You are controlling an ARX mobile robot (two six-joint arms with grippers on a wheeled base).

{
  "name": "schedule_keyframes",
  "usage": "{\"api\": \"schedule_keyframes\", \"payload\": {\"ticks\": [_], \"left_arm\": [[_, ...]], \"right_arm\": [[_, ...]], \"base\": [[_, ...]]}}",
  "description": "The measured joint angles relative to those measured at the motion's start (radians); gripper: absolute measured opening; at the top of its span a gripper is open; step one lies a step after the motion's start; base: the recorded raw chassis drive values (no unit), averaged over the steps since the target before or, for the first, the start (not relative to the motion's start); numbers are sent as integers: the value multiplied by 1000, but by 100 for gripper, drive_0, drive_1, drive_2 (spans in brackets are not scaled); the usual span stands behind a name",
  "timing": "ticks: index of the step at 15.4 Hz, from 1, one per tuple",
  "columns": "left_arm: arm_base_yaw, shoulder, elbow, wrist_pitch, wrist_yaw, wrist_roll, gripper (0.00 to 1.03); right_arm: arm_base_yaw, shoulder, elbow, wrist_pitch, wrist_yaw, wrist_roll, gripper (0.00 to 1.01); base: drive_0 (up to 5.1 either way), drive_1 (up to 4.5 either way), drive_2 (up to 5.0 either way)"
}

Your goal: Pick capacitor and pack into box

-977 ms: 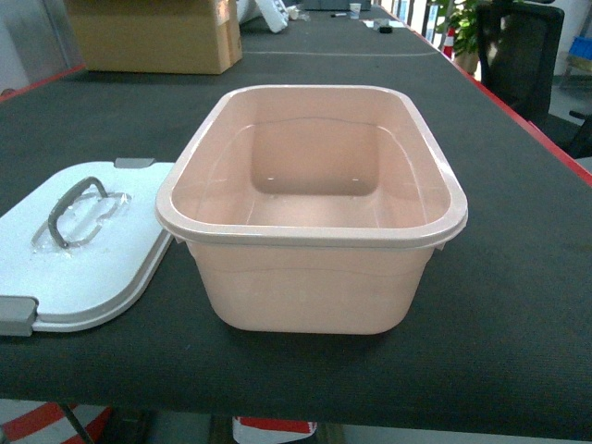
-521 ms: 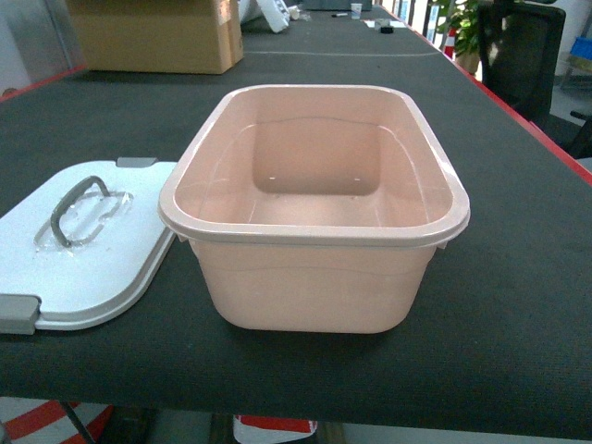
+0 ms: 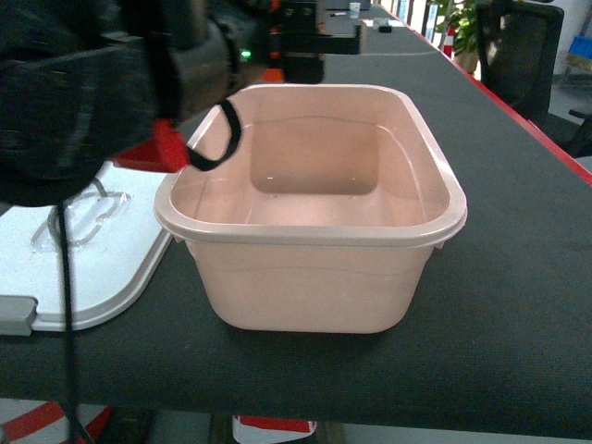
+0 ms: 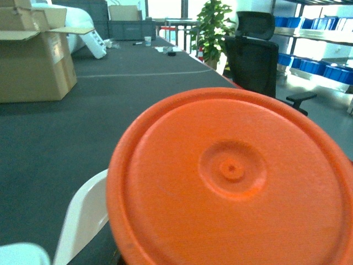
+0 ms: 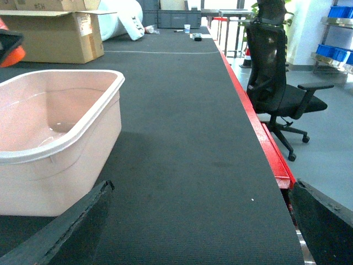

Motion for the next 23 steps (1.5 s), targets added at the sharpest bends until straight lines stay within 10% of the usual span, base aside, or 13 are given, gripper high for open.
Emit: {"api": "schedule_keyframes", "payload": {"ticks": [4, 7, 11, 16, 17, 19, 23], "left_arm": [[11, 74, 74, 0, -21, 21, 99], [60, 1, -39, 98, 76, -6, 98], [382, -84, -173, 138, 102, -7, 98], [538, 228, -74, 16, 178, -1, 98], [550, 307, 6, -67, 202, 15, 89], [555, 317, 22, -105, 210, 26, 24], [558, 317, 22, -105, 217, 27, 6]], "right_arm": [[0, 0, 0, 0, 0, 0, 98], [0, 0, 0, 0, 0, 0, 98], [0, 0, 0, 0, 0, 0, 98], [0, 0, 0, 0, 0, 0, 98], [0, 0, 0, 0, 0, 0, 98], [0, 0, 0, 0, 0, 0, 98], [0, 0, 0, 0, 0, 0, 98]], "base": [[12, 412, -388], [12, 412, -388], [12, 412, -388], [12, 412, -388], [12, 412, -388], [12, 412, -388], [12, 412, -388]]}}
